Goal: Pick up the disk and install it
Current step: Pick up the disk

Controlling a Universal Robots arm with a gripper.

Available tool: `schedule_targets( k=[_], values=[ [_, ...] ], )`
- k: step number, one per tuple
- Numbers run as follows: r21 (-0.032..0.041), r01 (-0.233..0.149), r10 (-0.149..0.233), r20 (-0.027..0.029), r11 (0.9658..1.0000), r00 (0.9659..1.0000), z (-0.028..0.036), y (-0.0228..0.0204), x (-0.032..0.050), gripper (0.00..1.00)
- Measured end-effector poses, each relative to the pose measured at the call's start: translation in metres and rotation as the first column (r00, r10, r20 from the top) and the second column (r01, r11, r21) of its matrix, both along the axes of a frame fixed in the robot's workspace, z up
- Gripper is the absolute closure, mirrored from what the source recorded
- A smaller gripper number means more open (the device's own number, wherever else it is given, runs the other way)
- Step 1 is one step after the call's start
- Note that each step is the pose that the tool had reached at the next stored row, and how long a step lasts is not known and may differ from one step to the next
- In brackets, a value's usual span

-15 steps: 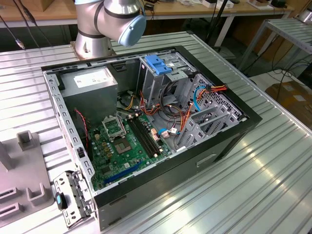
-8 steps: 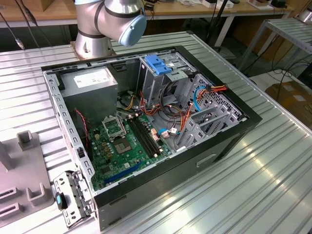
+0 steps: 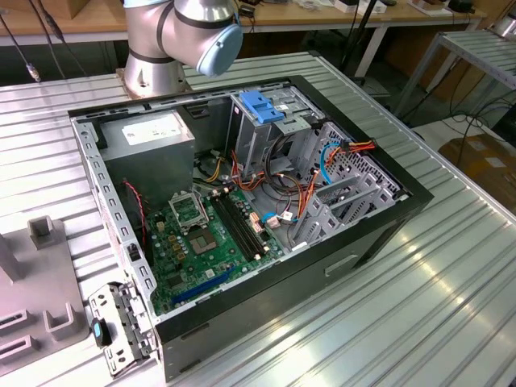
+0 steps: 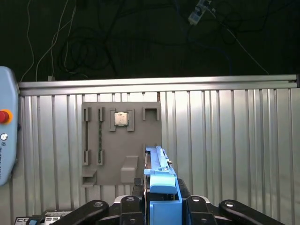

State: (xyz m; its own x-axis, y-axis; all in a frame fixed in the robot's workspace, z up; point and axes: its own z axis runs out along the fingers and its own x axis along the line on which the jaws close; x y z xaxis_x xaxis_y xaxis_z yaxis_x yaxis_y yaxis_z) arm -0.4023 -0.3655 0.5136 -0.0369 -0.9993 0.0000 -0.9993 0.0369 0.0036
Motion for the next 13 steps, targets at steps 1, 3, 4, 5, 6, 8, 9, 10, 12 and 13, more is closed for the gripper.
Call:
schedule_targets(
  k=[1, 3, 4, 5, 6, 8, 9, 10, 12, 13],
  values=[
    [0.0000, 0.000, 0.000, 0.0000, 1.0000, 1.0000, 0.0000, -0.0001, 0.0012, 0.63],
    [0.0000, 0.000, 0.000, 0.0000, 1.0000, 1.0000, 0.0000, -0.0001, 0.0039, 0.63],
    [0.0001, 0.000, 0.000, 0.0000, 1.0000, 1.0000, 0.0000, -0.0001, 0.0063, 0.63],
    [0.0000, 0.000, 0.000, 0.0001, 1.0000, 1.0000, 0.0000, -0.0002, 0.0080, 0.63],
    [0.0001, 0.000, 0.000, 0.0001, 1.0000, 1.0000, -0.0001, -0.0001, 0.0092, 0.63],
    [0.0001, 0.000, 0.000, 0.0001, 1.0000, 1.0000, -0.0001, -0.0002, 0.0149, 0.63],
    [0.0001, 0.000, 0.000, 0.0001, 1.0000, 1.0000, 0.0000, -0.0002, 0.0164, 0.63],
    [0.0001, 0.000, 0.000, 0.0000, 1.0000, 1.0000, 0.0000, -0.0002, 0.0184, 0.63],
    [0.0000, 0.000, 0.000, 0.0000, 1.0000, 1.0000, 0.0000, -0.0002, 0.0220, 0.63],
    [0.0001, 0.000, 0.000, 0.0001, 1.0000, 1.0000, -0.0001, -0.0001, 0.0236, 0.63]
  ],
)
